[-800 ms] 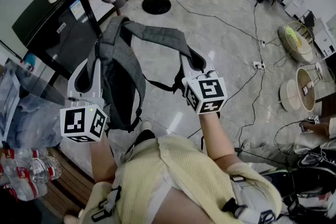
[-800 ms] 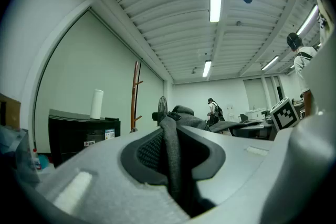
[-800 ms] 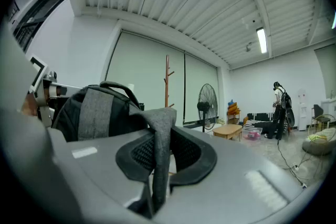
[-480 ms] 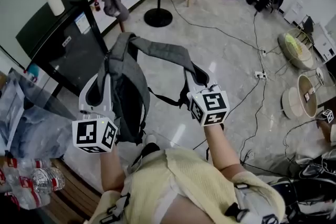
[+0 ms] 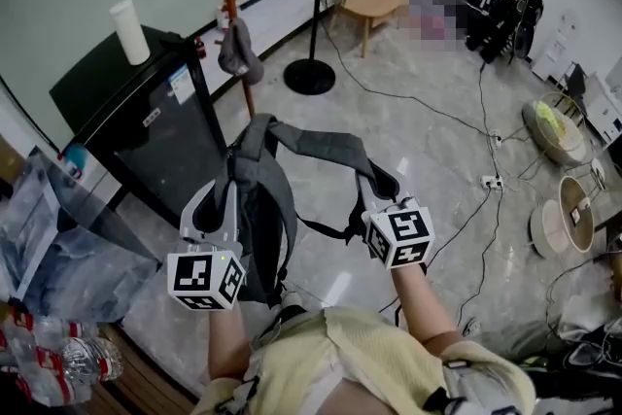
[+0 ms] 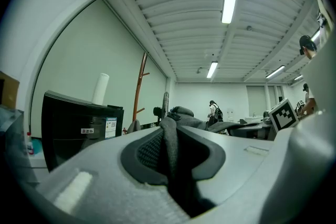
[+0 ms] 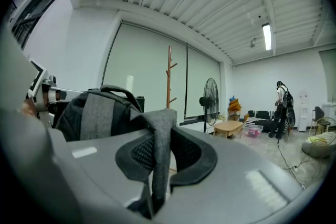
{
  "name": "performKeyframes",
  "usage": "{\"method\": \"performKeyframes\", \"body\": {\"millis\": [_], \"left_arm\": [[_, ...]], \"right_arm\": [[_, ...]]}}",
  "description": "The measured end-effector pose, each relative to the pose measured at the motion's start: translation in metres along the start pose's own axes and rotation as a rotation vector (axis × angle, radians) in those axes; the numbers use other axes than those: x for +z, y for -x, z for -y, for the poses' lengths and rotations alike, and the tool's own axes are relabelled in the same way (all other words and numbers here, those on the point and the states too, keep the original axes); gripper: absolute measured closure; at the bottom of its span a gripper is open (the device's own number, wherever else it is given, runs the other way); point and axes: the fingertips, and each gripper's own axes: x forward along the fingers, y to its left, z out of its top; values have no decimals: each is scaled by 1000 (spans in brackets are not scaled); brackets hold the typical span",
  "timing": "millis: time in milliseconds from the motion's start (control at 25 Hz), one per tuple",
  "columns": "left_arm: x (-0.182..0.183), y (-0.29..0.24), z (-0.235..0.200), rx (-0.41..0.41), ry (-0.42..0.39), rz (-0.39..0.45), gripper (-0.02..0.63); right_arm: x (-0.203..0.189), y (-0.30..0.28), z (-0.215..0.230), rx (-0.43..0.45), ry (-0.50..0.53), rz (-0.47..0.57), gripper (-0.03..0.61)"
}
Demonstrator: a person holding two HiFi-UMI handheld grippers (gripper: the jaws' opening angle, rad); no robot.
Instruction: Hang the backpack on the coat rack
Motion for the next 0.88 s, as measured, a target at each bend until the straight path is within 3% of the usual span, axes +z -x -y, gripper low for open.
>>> {"method": "performKeyframes", "body": {"millis": [360, 600, 880], "left_arm": [[-18, -21, -31, -68, 69, -9, 555], [-26, -40, -47, -64, 96, -22, 555], [-32, -78, -55, -10, 104, -27, 555]], "right_arm": [[6, -49, -6, -34, -6, -4, 540], [9, -80, -3, -21, 26, -15, 540], [1, -128, 22, 27, -7, -10, 540]]}}
